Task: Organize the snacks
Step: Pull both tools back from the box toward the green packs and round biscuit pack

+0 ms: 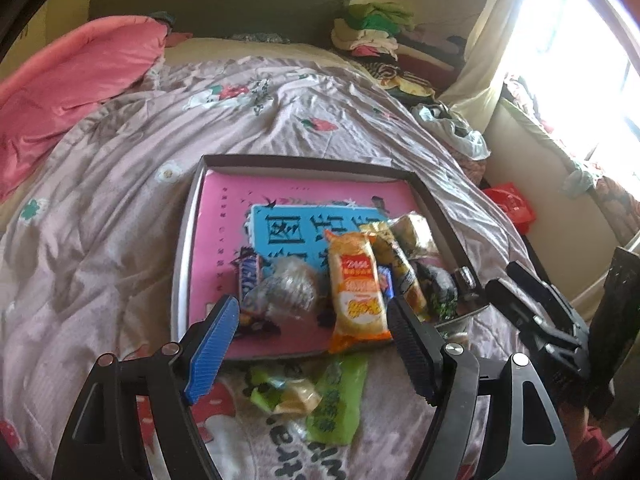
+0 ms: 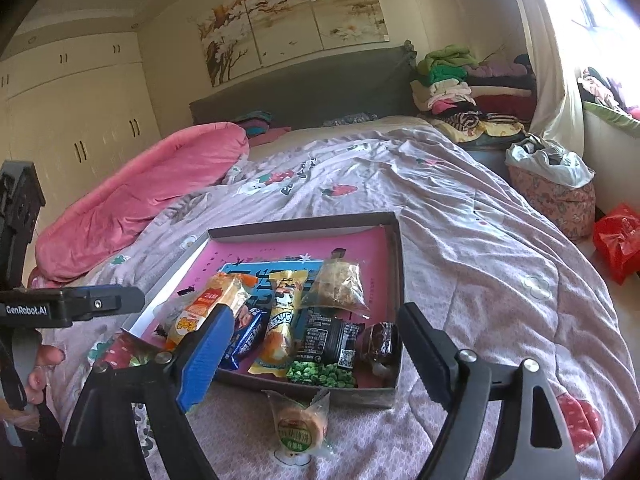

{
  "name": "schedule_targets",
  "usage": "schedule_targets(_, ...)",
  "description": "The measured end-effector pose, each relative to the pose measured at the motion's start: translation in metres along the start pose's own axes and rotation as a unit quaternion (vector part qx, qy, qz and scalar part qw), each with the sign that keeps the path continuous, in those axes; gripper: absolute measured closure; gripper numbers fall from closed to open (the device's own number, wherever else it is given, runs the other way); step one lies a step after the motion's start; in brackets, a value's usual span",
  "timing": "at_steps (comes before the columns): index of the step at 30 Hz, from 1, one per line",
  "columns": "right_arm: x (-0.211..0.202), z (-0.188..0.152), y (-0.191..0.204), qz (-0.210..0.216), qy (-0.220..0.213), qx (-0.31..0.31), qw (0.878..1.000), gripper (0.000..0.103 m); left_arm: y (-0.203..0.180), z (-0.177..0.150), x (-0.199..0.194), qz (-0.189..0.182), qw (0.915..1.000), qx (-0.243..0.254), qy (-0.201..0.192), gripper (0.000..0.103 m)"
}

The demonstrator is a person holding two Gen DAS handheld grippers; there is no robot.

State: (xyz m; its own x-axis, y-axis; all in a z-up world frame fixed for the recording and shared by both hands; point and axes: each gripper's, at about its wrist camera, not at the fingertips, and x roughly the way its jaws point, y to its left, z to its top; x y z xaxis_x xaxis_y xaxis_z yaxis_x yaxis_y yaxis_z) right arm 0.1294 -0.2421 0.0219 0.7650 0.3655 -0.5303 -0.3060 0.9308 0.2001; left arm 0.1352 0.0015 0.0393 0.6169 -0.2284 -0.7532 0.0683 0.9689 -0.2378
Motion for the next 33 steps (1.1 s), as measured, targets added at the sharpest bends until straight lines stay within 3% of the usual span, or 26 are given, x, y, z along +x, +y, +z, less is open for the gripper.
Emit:
schedule_targets(11, -0.01, -0.003, 0.004, -0.005, 0.001, 0.006, 1.0, 0.019, 0.017, -0.01, -0.01, 0.005, 1.0, -0.007, 0.001, 0.025)
schedule_targets(33, -0.015, -0.028, 0.021, -0.008, 0.055, 0.004, 0.998, 0.019, 0.026, -0.04, -0.008, 0.02, 0.9993, 0.011, 0.028, 0.025)
